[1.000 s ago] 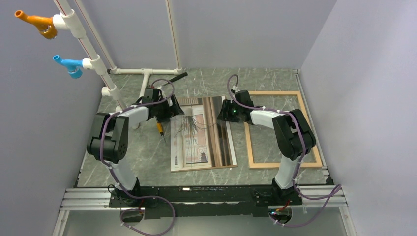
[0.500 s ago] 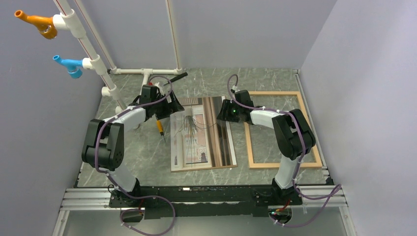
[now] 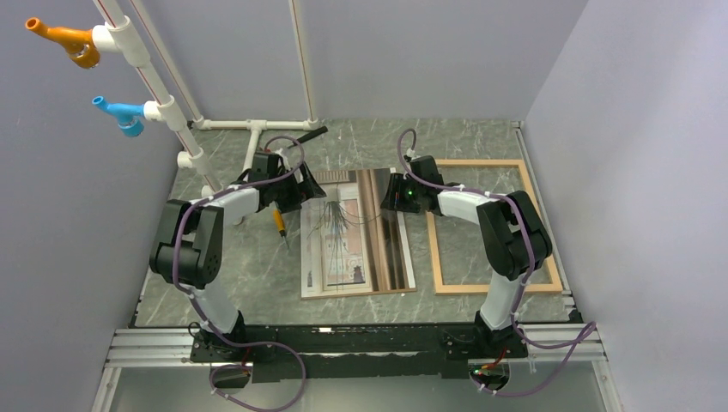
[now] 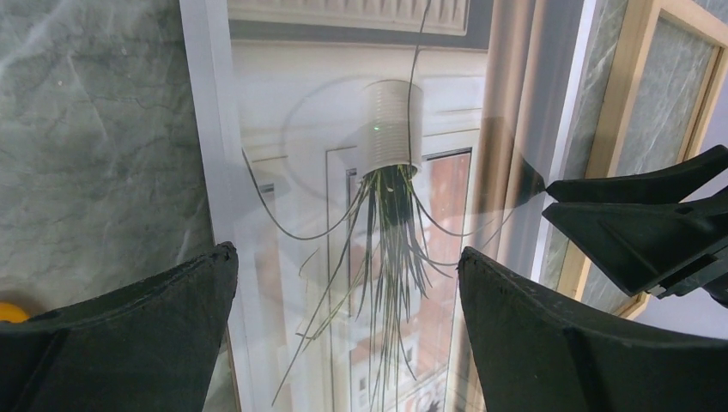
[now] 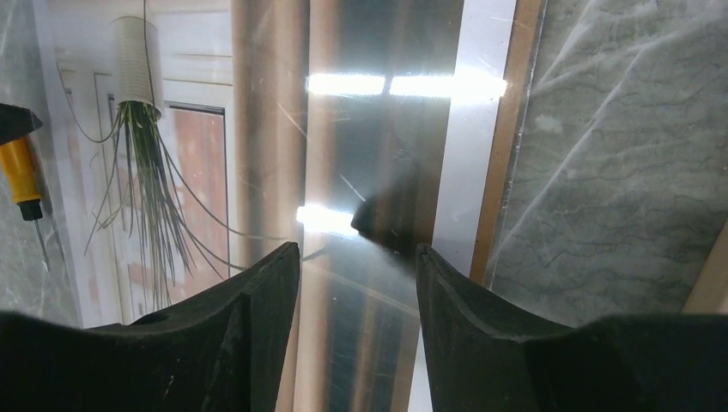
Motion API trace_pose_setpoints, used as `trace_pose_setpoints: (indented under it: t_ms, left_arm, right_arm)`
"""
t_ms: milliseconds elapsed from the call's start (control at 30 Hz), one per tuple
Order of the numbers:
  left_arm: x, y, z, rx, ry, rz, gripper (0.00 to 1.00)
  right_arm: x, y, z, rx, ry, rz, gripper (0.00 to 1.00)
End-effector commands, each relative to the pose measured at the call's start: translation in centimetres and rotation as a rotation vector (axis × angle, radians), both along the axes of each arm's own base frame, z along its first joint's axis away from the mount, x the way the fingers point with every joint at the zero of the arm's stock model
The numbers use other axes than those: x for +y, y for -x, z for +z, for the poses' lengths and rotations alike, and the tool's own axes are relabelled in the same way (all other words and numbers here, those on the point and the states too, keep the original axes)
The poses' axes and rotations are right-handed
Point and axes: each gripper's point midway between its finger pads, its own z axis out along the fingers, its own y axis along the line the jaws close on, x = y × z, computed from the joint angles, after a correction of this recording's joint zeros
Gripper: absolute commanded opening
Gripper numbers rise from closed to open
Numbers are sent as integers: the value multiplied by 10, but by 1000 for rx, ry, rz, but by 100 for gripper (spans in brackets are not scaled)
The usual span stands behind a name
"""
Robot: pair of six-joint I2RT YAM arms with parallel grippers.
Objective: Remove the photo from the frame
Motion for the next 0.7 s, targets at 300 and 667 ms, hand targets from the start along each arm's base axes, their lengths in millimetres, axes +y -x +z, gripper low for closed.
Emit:
trace_pose_setpoints:
  t_ms: [300,667]
  left_arm:
    - [-22,-3,21,-59,92,-51,99]
    - [-23,-2,12,-32,79,-56,99]
  right_arm:
    - [-31,2,25,-51,137,-45,75]
    - [-32,3,32,-69,131,-13,85]
